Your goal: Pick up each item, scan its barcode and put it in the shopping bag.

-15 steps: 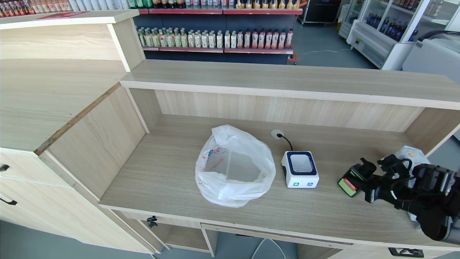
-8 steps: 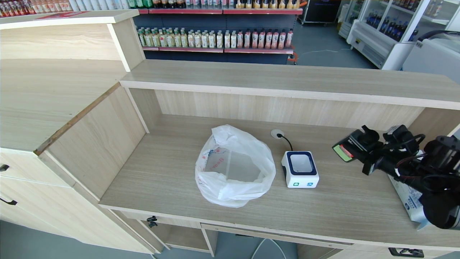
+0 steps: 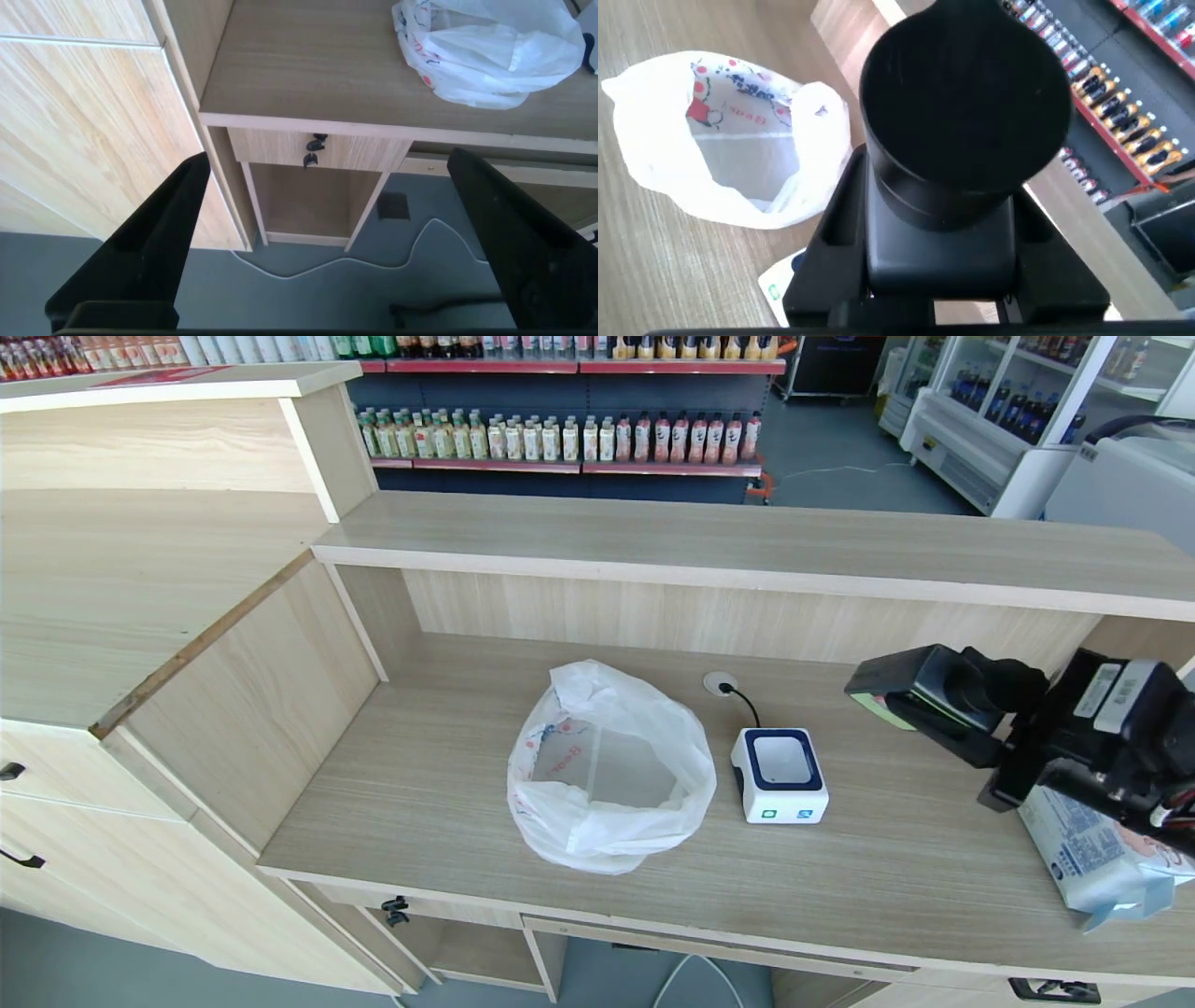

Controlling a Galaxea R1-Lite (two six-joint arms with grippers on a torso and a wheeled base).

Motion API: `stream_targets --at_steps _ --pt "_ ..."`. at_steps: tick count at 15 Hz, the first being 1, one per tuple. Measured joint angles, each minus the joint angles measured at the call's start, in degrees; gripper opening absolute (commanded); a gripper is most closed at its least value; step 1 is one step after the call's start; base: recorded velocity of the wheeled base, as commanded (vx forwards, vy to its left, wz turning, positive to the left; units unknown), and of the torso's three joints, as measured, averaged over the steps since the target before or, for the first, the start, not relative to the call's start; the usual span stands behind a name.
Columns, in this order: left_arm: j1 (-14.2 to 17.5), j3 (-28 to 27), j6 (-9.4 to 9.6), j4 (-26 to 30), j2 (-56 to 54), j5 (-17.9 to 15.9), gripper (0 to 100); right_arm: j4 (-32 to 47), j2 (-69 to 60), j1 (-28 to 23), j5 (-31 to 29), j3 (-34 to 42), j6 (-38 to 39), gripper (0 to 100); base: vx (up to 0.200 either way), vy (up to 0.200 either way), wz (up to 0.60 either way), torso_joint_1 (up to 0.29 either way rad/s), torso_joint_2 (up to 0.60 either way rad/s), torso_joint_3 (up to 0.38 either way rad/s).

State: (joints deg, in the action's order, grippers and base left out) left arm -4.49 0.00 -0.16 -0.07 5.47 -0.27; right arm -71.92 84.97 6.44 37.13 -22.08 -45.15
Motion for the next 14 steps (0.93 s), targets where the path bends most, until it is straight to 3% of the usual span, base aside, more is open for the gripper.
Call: stream_targets --at_steps 2,7,9,11,14 --pt "0.0 0.0 0.00 0.0 0.0 0.0 100 0.1 -3.6 3.1 -0.7 2.0 -7.9 0 0.000 0.000 0.00 0.000 0.00 0.000" --pt "0.0 0.0 0.00 0.0 0.0 0.0 100 -8.1 -3.7 7.1 -3.2 2.4 -9.8 0 0.000 0.000 0.00 0.000 0.00 0.000" --pt "0.0 0.0 0.00 0.0 0.0 0.0 100 -10.7 -3.6 7.2 -7.3 2.0 -16.7 0 0.000 0.000 0.00 0.000 0.00 0.000" --pt "0.0 0.0 0.00 0.0 0.0 0.0 100 -14.2 -3.8 8.4 -5.9 1.8 -26.0 0 0.000 0.000 0.00 0.000 0.00 0.000" --pt "0.0 0.0 0.00 0.0 0.0 0.0 100 -14.5 -4.8 14.0 -5.9 5.2 -33.5 0 0.000 0.000 0.00 0.000 0.00 0.000"
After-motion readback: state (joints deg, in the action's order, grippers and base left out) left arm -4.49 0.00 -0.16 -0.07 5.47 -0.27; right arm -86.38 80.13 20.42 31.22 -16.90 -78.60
